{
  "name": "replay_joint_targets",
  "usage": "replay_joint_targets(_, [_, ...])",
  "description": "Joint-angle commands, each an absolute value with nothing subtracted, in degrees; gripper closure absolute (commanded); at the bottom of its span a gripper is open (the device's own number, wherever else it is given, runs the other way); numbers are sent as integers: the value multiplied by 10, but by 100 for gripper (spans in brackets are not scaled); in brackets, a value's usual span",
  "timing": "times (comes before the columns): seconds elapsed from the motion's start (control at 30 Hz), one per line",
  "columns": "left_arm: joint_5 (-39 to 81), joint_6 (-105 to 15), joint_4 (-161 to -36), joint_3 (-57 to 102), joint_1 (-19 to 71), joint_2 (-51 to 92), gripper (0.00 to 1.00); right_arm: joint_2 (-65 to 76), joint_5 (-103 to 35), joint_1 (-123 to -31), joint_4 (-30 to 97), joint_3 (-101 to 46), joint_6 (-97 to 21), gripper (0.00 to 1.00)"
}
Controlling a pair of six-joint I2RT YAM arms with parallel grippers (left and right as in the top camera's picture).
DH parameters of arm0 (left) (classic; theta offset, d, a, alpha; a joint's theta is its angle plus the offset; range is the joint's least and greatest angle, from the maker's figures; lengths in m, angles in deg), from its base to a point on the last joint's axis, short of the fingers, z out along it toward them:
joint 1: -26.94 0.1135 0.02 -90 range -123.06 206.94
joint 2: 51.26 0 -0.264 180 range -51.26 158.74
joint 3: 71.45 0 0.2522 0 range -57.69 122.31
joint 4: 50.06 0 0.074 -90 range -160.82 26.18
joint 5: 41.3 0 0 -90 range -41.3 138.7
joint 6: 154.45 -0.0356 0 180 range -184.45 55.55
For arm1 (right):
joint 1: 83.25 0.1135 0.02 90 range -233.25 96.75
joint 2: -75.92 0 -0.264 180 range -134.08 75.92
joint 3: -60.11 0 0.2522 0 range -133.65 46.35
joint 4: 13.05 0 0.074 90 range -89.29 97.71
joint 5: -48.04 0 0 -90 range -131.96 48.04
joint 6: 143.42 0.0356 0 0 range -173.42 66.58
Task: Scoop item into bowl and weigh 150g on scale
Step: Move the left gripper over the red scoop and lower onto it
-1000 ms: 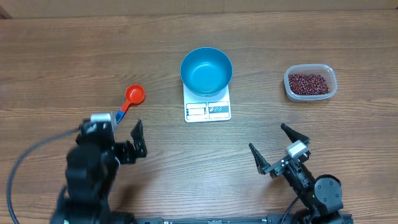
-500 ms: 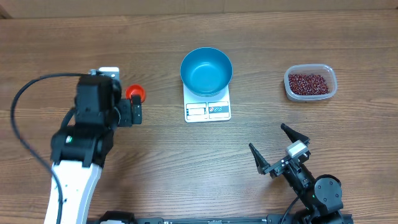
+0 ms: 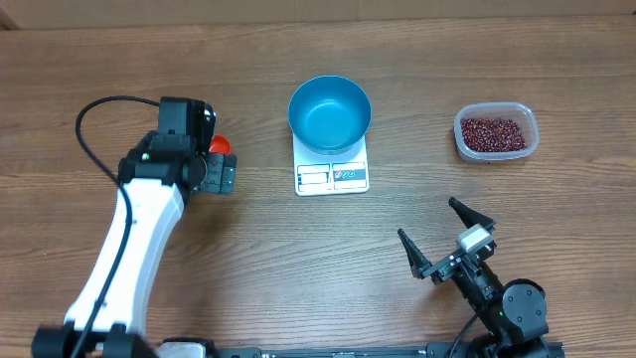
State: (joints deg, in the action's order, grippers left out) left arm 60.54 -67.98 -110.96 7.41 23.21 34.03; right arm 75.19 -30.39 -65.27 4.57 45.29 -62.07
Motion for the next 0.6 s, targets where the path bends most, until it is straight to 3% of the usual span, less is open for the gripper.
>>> replay_joint_targets(0.0, [607,-692,-1098,85,253,384,0,758,-308,-656,42,459,-621,0])
replay_joint_targets(0.57, [535,-788,-968,85,277,514,0,758,-308,-656,42,459,-621,0])
